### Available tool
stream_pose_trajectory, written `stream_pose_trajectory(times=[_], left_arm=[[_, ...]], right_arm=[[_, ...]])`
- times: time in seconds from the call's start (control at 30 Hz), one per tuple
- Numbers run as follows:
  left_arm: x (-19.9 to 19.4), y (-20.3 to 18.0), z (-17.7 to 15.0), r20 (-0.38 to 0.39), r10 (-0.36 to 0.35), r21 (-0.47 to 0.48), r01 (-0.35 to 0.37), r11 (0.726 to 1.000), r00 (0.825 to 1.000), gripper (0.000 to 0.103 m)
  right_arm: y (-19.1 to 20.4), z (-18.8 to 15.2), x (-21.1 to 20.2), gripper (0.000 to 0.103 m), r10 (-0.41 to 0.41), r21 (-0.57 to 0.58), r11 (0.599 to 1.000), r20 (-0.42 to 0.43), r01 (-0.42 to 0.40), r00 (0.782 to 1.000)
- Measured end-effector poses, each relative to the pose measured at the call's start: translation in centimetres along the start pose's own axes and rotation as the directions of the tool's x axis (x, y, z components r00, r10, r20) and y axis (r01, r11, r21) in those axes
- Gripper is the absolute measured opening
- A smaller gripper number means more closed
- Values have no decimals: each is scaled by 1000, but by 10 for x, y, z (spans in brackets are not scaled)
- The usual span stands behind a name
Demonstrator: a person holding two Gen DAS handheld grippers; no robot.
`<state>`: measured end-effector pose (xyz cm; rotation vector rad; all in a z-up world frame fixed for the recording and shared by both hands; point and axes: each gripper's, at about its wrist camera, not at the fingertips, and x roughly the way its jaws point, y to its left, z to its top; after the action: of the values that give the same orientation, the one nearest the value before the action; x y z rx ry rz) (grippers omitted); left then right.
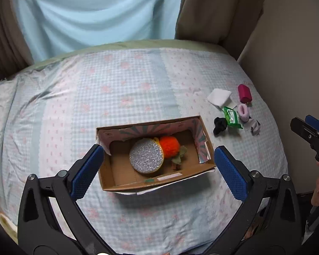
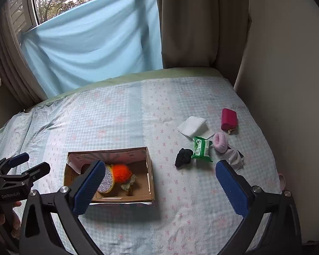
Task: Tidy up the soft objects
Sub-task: 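Release sponge and pompom into the box and lift both tools, then grasp the green wipe pack with the left tool while the right tool grasps the pink hair tie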
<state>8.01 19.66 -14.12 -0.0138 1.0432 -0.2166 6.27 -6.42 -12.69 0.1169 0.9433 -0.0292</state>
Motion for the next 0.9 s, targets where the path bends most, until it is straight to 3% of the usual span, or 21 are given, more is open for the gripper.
stream_pose_trajectory(times=[0.2,0.47,0.7,0.9], left_arm=[[-10,-42,8,40,-34,16,33,999,999,103],[4,-127,18,55,-7,10,7,1000,998,103],[49,-206,33,40,-11,-37,12,999,999,103],[112,-253,53,7,-27,-37,27,999,1000,103]], right_arm=[[-60,2,0,103,-13,61,998,2,13,1000],[-147,17,31,103,45,50,998,-17,-44,999],[-203,39,86,103,94,-9,995,-73,-94,993],[-242,54,148,103,133,23,991,-113,-132,985]])
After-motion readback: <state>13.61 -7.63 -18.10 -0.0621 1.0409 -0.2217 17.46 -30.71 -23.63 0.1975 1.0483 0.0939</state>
